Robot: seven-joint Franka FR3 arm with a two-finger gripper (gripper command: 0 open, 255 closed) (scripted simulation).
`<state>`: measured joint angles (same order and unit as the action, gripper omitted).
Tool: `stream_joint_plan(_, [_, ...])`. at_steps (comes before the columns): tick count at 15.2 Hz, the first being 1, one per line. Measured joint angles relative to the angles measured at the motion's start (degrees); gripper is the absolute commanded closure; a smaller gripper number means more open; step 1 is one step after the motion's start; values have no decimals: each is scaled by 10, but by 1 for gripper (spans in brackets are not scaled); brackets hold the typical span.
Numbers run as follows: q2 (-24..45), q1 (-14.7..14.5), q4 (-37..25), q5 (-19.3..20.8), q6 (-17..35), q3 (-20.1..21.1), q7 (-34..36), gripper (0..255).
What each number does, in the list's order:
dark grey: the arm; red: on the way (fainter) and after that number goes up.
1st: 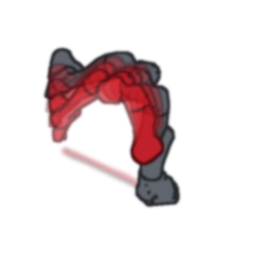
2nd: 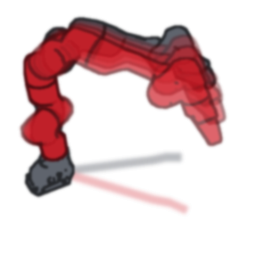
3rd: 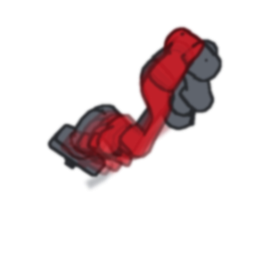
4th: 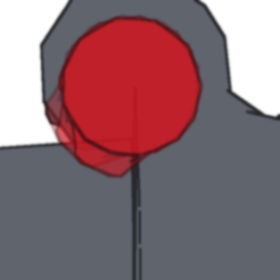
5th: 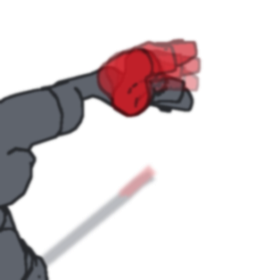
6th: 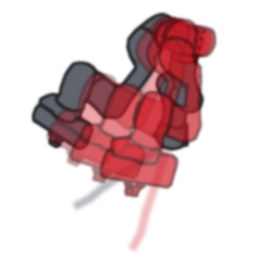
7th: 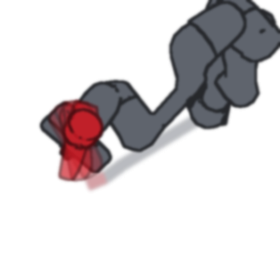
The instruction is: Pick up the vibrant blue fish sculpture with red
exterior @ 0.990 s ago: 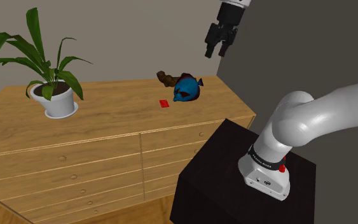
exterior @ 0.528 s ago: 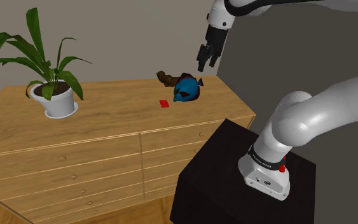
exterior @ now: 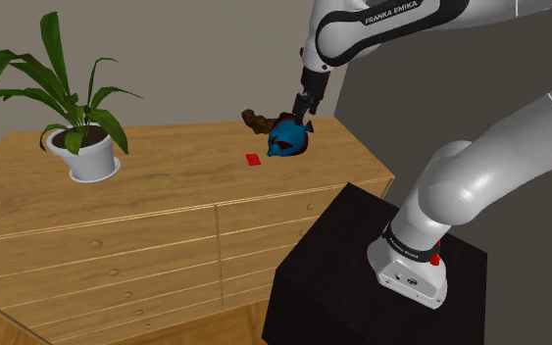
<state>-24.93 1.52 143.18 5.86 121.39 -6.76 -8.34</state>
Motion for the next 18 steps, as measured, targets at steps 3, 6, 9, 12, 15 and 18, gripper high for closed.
stream_joint_plan(3, [62, 7, -3, 25, 62, -9, -22, 0])
stream_joint_plan(6, [117, 14, -15, 49, 112, -17, -40, 0])
stream_joint_plan(9, [180, 19, -34, 74, 160, -21, -50, 0])
stream_joint_plan(12, [249, 27, -63, 100, 207, -29, -64, 0])
stream_joint_plan(15, [313, 34, -100, 125, 242, -36, -74, 0])
stream_joint_plan(18, [381, 36, -145, 150, 273, -42, -77, 0])
